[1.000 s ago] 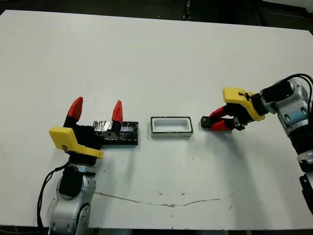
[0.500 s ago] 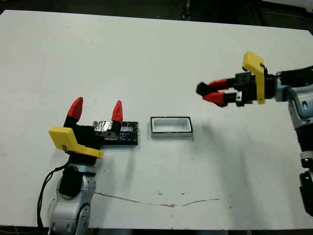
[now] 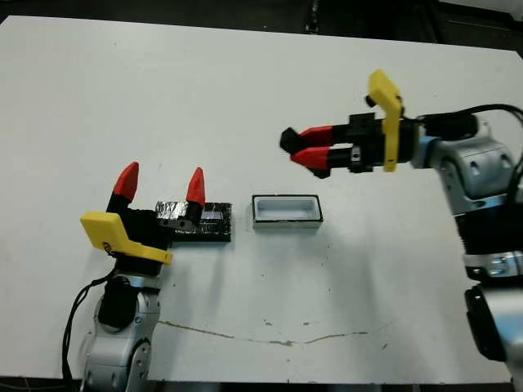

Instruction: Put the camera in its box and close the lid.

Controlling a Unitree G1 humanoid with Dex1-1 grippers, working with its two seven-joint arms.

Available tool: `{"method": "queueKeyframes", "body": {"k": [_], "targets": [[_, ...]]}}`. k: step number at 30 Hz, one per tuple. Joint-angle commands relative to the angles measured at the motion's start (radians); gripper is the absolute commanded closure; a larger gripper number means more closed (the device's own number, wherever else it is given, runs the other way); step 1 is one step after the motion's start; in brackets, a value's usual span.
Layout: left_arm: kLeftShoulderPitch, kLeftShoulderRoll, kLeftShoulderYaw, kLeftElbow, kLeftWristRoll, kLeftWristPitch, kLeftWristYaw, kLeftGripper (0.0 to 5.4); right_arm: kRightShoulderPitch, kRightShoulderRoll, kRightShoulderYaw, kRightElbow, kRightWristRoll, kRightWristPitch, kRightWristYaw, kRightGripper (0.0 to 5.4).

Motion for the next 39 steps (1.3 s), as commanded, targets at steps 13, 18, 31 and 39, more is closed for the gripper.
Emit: {"method": "queueKeyframes", "body": {"k": [13, 18, 31, 39], "targets": [[0.018, 0.001, 0.001, 0.005, -0.005, 0.000, -0.005, 0.00, 0.037, 0.041, 0.085, 0.065, -0.034, -0.038, -0.015, 3.75], [0.020, 0.002, -0.002, 0.002, 0.013, -0.002, 0.004, 0.00, 0.052, 0.037, 0.099, 0.062, -0.042, -0.058, 0.005, 3.75], [0.020, -0.003, -0.004, 0.007, 0.014, -0.013, 0.004, 0.00, 0.075, -0.009, 0.135, 0.008, -0.076, 0.049, -0.002, 3.75], [0.027, -0.004, -0.004, 0.007, 0.012, -0.013, 0.005, 0.00, 0.098, -0.037, 0.135, 0.033, -0.087, 0.013, 0.020, 3.75]]}}
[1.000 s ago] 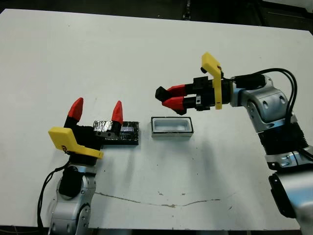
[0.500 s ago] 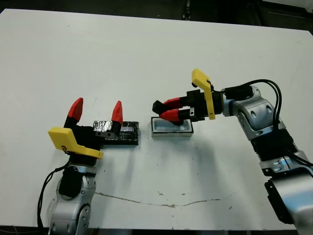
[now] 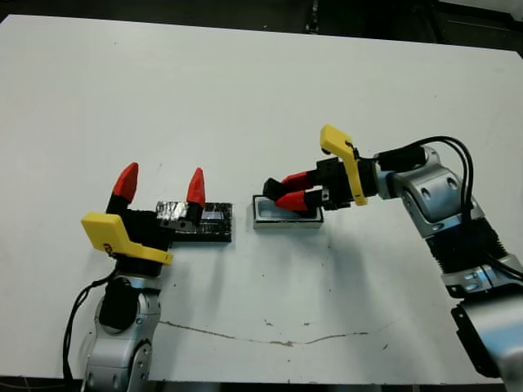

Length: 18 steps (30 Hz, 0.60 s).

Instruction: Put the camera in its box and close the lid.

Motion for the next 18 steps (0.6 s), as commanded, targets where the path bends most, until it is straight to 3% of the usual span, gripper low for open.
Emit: {"method": "queueKeyframes", "body": {"k": [1, 7, 15, 18], "targets": [[0.019, -0.001, 0.001, 0.009, -0.004, -0.007, -0.005, 0.00, 0.039, -0.041, 0.003, 0.029, -0.012, -0.025, 0.024, 3.75], [0.019, 0.003, 0.002, 0.012, -0.005, -0.013, -0.012, 0.00, 0.033, -0.080, 0.024, 0.050, -0.034, -0.024, 0.042, 3.75], [0.018, -0.001, 0.000, 0.002, -0.010, 0.003, -0.005, 0.00, 0.033, -0.109, 0.060, 0.052, -0.073, -0.112, 0.069, 3.75], [0.016, 0.000, 0.001, 0.000, -0.011, 0.005, -0.005, 0.00, 0.022, -0.110, 0.075, 0.060, -0.080, -0.111, 0.085, 3.75]]}}
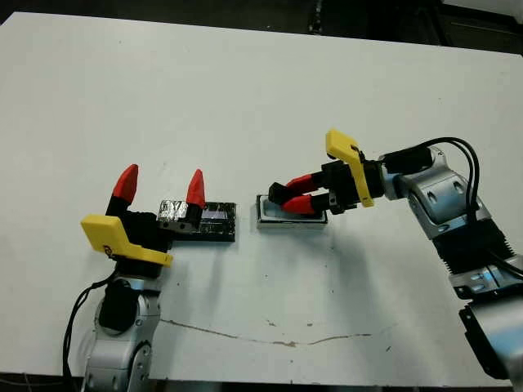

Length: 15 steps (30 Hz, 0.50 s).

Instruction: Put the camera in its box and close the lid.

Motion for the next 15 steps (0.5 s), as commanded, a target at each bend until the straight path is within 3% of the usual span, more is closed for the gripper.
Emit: {"method": "queueKeyframes", "body": {"k": [1, 5, 15], "targets": [[0.012, 0.001, 0.001, -0.006, -0.009, 0.015, -0.002, 0.00, 0.025, -0.069, 0.029, 0.036, -0.049, 0.014, 0.038, 3.75], [0.009, 0.002, 0.000, -0.004, -0.002, 0.008, 0.000, 0.00, 0.013, -0.066, 0.036, 0.061, -0.047, -0.012, 0.070, 3.75], [0.004, 0.003, -0.004, -0.013, 0.007, 0.027, 0.010, 0.00, 0.003, -0.078, 0.054, 0.045, -0.057, 0.006, 0.072, 3.75]]}}
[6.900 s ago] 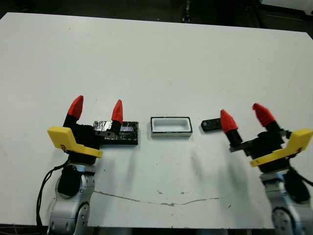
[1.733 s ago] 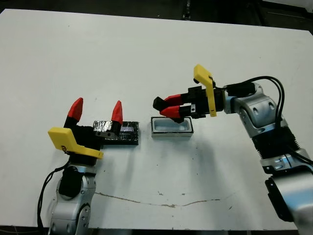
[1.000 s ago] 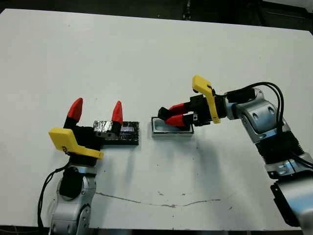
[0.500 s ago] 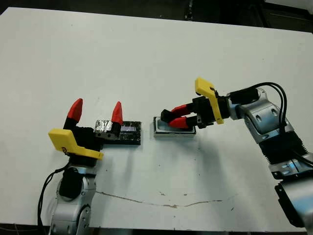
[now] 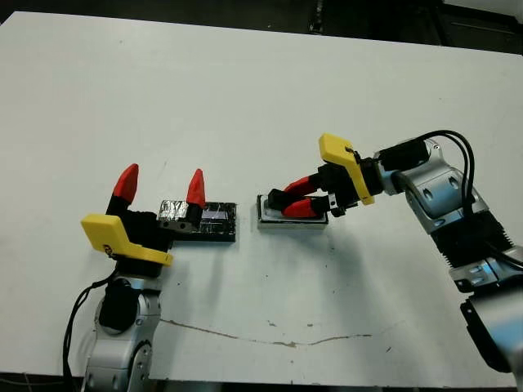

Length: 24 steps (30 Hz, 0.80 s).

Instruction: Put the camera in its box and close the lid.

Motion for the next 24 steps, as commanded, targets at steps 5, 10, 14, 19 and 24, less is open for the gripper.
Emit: {"method": "queueKeyframes", "body": {"k": [5, 10, 14, 19, 24], "targets": [[0.011, 0.002, -0.002, -0.005, -0.001, 0.012, -0.002, 0.00, 0.057, -0.078, 0.011, -0.035, -0.071, 0.032, -0.030, 3.75], [0.015, 0.001, -0.005, -0.006, -0.007, 0.011, -0.004, 0.00, 0.064, -0.077, 0.003, -0.062, -0.084, 0.007, -0.048, 3.26], [0.016, 0.000, -0.007, -0.004, 0.011, 0.009, 0.006, 0.00, 0.080, -0.078, -0.009, -0.079, -0.099, -0.054, -0.066, 2.72], [0.018, 0.000, -0.005, -0.007, 0.002, 0.015, 0.003, 0.00, 0.092, -0.086, -0.024, -0.105, -0.101, -0.074, -0.081, 1.98], [0.015, 0.000, -0.004, -0.002, -0.004, 0.013, -0.002, 0.00, 0.098, -0.100, -0.054, -0.151, -0.087, -0.058, -0.079, 1.31]]}}
